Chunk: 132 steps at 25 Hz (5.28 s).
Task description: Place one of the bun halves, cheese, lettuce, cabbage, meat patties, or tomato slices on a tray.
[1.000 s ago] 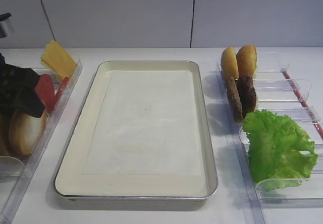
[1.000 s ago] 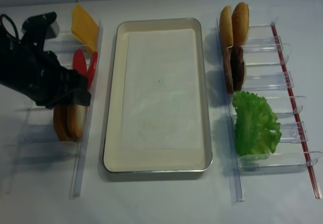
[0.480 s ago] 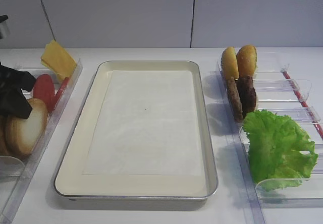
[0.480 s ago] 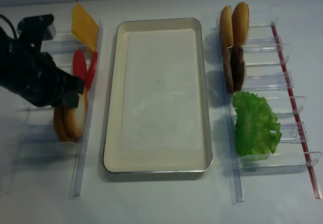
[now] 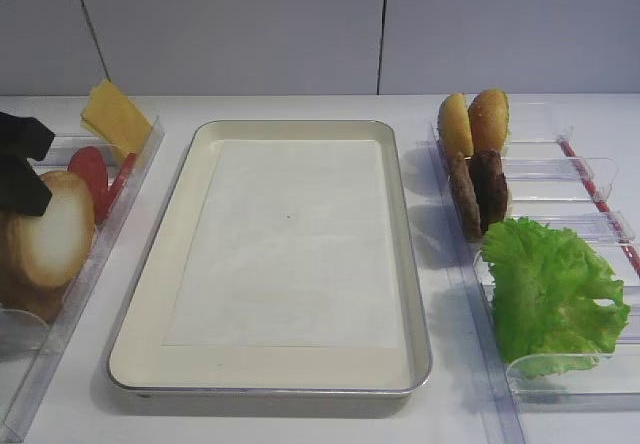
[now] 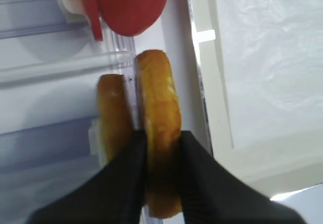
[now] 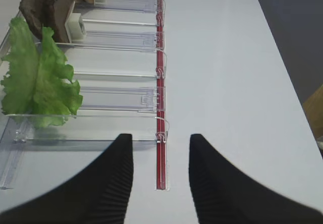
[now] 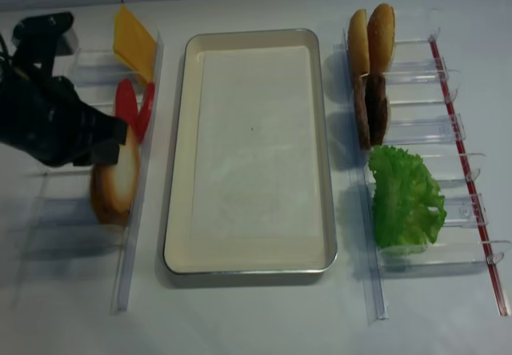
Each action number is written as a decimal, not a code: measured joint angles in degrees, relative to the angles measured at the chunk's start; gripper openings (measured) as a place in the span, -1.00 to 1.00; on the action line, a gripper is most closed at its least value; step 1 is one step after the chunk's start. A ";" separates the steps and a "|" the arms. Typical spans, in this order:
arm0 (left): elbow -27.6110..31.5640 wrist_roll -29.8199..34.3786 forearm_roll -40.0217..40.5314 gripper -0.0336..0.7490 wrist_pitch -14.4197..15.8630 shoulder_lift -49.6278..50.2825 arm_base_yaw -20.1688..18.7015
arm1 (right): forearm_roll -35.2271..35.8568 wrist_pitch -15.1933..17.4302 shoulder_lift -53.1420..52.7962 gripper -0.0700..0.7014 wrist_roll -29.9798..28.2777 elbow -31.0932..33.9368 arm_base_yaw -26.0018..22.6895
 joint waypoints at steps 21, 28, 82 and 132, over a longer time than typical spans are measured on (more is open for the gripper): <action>0.00 5.25 -30.13 -0.51 0.93 -8.70 0.00 | -0.08 0.00 0.00 -0.11 0.08 0.00 0.00; 0.49 13.49 -42.18 -0.52 1.05 -1.90 -4.37 | -0.08 0.00 0.00 -0.11 0.08 0.00 0.00; 0.49 20.25 -49.25 -0.52 -4.87 25.54 -13.76 | -0.08 0.00 0.00 -0.11 0.20 0.00 0.00; -15.90 -0.88 -0.74 0.46 1.15 10.23 -13.76 | -0.08 0.00 0.00 -0.11 0.10 0.00 0.00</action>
